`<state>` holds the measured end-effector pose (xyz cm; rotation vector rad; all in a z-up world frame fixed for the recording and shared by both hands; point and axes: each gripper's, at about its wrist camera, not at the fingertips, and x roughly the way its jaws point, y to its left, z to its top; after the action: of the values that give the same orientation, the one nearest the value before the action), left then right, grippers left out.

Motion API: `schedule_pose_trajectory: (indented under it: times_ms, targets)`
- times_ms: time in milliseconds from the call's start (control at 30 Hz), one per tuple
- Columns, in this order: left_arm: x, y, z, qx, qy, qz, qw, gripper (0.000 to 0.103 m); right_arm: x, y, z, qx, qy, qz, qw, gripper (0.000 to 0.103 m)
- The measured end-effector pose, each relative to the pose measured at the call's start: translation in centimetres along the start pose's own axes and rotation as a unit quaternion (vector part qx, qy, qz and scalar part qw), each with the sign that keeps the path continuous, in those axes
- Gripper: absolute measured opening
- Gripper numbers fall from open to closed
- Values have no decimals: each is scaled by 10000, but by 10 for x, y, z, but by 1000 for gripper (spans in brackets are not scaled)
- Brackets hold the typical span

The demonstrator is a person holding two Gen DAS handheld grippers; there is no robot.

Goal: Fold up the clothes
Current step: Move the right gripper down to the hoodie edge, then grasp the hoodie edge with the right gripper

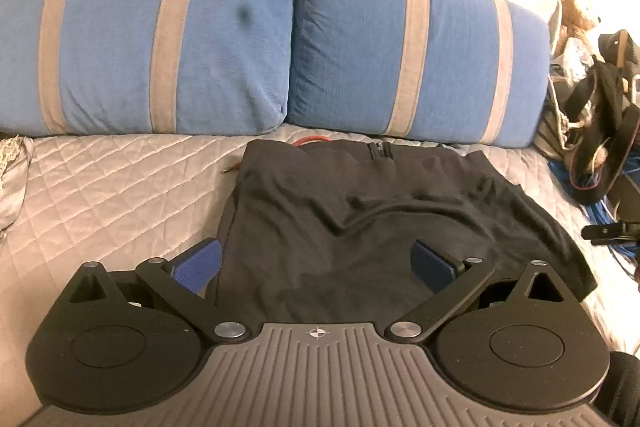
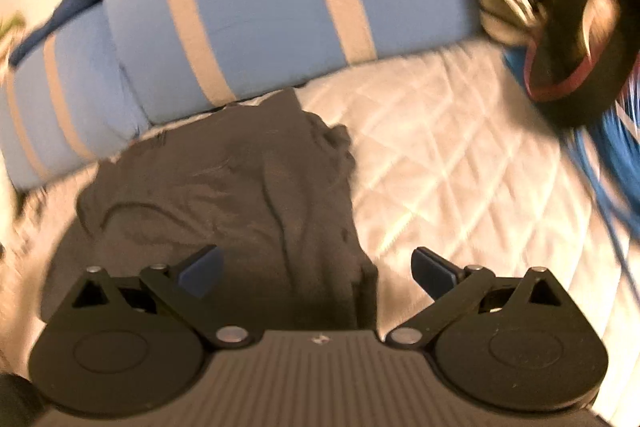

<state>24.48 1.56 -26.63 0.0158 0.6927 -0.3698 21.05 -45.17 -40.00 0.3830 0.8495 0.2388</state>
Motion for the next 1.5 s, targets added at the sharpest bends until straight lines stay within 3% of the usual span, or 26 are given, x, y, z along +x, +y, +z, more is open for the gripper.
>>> schedule_pose_trajectory:
  times_ms: [200,500,700,1000,1267,1300,1333,1467,1500]
  targets:
    - [-1,-6,-3,-47,14,-27,10000,103,-2,-31,-13,788,200,480,9955,103]
    - [-1,-12,-10,-133,56,-303,9994,103,15,-50,-33,1703,386,1361,9752,101]
    - [1,-16,-12,-175,63,-348,9992,103,18,-61,-45,2110,131,1743,9617,100]
    - [4,-18,-15,-196,110,-378,9990,103,10,-59,-56,2345,187,1896,9533,98]
    - [14,-16,-21,-338,251,-330,9986,103,11,-40,-67,2446,-262,1620,9556,97]
    - [14,-17,-21,-333,254,-324,9986,103,12,-38,-66,2421,-303,1621,9561,92]
    - [15,-17,-22,-329,255,-322,9986,103,13,-36,-66,2407,-292,1609,9567,78]
    - [13,-17,-22,-311,238,-334,9987,103,20,-22,-58,2138,-184,1198,9693,43]
    - [13,-17,-23,-307,232,-339,9987,103,20,-19,-56,2038,-203,1078,9729,26]
